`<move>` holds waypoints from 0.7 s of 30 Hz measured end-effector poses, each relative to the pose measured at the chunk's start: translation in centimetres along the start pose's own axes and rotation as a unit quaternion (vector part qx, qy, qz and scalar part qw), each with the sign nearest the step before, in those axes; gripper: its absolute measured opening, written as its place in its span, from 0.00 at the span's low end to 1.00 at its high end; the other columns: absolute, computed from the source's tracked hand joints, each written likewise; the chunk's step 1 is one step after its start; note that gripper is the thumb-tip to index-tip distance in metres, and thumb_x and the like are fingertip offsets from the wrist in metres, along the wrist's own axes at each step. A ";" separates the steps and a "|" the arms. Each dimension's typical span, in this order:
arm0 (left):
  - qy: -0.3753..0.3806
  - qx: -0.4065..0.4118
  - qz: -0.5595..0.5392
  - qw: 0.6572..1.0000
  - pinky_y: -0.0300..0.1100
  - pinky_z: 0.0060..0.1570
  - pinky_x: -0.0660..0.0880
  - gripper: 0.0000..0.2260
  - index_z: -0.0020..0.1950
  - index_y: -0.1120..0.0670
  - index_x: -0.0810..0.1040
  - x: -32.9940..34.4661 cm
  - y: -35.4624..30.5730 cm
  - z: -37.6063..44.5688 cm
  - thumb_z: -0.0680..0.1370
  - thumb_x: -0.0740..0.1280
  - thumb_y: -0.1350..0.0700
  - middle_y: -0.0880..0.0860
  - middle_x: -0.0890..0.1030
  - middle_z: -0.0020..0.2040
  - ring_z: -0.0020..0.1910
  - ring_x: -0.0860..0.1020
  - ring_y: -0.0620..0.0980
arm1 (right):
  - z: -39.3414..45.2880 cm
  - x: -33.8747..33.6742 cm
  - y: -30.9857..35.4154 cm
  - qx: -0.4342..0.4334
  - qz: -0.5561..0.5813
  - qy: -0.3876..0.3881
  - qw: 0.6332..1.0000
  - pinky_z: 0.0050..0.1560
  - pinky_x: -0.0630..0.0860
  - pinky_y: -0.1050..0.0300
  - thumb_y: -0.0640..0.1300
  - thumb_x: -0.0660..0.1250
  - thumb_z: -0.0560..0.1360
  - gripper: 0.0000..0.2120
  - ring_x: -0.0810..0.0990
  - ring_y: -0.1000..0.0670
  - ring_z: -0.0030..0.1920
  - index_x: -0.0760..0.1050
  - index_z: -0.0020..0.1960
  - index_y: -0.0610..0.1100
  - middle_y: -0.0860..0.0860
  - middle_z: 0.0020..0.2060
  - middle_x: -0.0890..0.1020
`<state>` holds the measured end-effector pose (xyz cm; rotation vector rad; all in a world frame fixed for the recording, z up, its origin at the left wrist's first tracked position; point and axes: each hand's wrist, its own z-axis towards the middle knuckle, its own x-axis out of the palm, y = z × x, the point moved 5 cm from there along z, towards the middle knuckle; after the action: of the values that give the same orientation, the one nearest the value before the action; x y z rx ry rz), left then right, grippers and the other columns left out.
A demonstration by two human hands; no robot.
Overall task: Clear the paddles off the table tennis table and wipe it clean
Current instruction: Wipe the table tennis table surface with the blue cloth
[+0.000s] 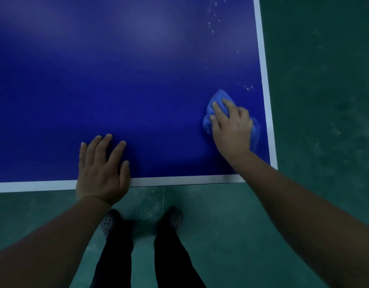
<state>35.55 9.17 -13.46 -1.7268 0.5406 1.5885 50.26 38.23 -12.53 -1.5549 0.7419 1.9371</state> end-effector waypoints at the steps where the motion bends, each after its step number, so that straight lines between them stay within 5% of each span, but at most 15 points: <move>1: -0.006 -0.001 -0.002 1.000 0.62 0.77 0.49 0.26 0.72 0.59 0.73 -0.1 0.0 0.0 0.80 0.54 0.46 0.63 0.69 0.72 0.74 0.62 0.65 | 1.3 0.1 2.2 -0.007 0.008 -0.005 1.000 0.48 0.72 0.45 0.55 0.57 0.80 0.20 0.75 0.39 0.59 0.77 0.67 0.51 0.51 0.68 0.76; 3: -0.023 -0.005 -0.014 1.000 0.61 0.77 0.50 0.26 0.72 0.60 0.71 -0.1 0.1 0.0 0.79 0.55 0.47 0.63 0.70 0.71 0.73 0.63 0.64 | 3.4 0.8 7.2 -0.056 0.031 0.025 0.998 0.53 0.70 0.45 0.56 0.55 0.81 0.21 0.72 0.41 0.63 0.74 0.70 0.54 0.53 0.72 0.72; 6: -0.044 -0.011 -0.031 0.998 0.60 0.77 0.49 0.26 0.72 0.63 0.69 -0.1 0.3 -0.2 0.80 0.55 0.47 0.63 0.70 0.71 0.73 0.64 0.64 | 0.8 1.5 13.3 -0.244 0.049 0.077 0.966 0.55 0.69 0.45 0.55 0.52 0.81 0.22 0.70 0.41 0.65 0.72 0.72 0.55 0.53 0.74 0.70; 9: -0.045 -0.011 -0.038 0.998 0.61 0.77 0.49 0.26 0.71 0.63 0.69 -0.2 0.4 -0.3 0.80 0.54 0.47 0.63 0.70 0.71 0.73 0.64 0.64 | -7.3 0.4 10.6 -0.405 0.097 0.097 0.904 0.50 0.69 0.47 0.53 0.59 0.80 0.19 0.73 0.41 0.60 0.73 0.70 0.52 0.51 0.71 0.74; 12: -0.035 -0.011 -0.037 0.999 0.61 0.77 0.48 0.26 0.71 0.62 0.69 -0.1 0.3 -0.2 0.80 0.54 0.46 0.62 0.70 0.71 0.74 0.64 0.63 | -9.0 -0.1 0.4 -0.321 0.052 0.072 0.943 0.51 0.73 0.44 0.51 0.58 0.80 0.19 0.74 0.39 0.57 0.71 0.70 0.52 0.47 0.69 0.75; 15: -0.031 -0.010 -0.033 0.999 0.61 0.77 0.48 0.26 0.70 0.63 0.70 -0.1 0.4 -0.3 0.80 0.54 0.47 0.63 0.71 0.70 0.73 0.64 0.64 | -5.9 -0.9 -6.6 -0.041 0.005 0.035 0.999 0.51 0.74 0.44 0.52 0.55 0.80 0.21 0.75 0.37 0.54 0.75 0.69 0.49 0.47 0.68 0.76; 17: -0.021 -0.008 -0.028 0.999 0.61 0.77 0.47 0.26 0.70 0.63 0.70 -0.2 0.3 -0.2 0.80 0.53 0.47 0.63 0.70 0.70 0.73 0.64 0.64 | -5.3 -1.1 -5.2 0.107 0.006 0.021 0.994 0.54 0.71 0.44 0.54 0.53 0.80 0.23 0.73 0.38 0.57 0.75 0.69 0.50 0.49 0.70 0.74; 19: -0.011 -0.011 -0.019 1.000 0.62 0.77 0.47 0.26 0.70 0.62 0.70 -0.3 0.3 -0.3 0.79 0.53 0.46 0.63 0.70 0.70 0.74 0.63 0.63 | -6.9 -1.0 -1.0 0.061 0.020 0.020 0.998 0.51 0.72 0.45 0.53 0.54 0.78 0.22 0.73 0.38 0.56 0.76 0.68 0.50 0.48 0.69 0.75; 21: 0.003 -0.017 -0.009 1.000 0.62 0.77 0.45 0.27 0.70 0.61 0.70 -0.2 0.1 -0.1 0.79 0.53 0.45 0.62 0.68 0.71 0.74 0.62 0.63 | -9.6 -0.6 1.6 -0.088 0.028 0.038 0.995 0.46 0.72 0.48 0.52 0.57 0.79 0.20 0.72 0.41 0.55 0.77 0.67 0.50 0.49 0.67 0.77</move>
<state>35.51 8.96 -13.30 -1.7569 0.5020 1.5892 55.75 30.28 -13.55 -1.7371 0.6671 2.0411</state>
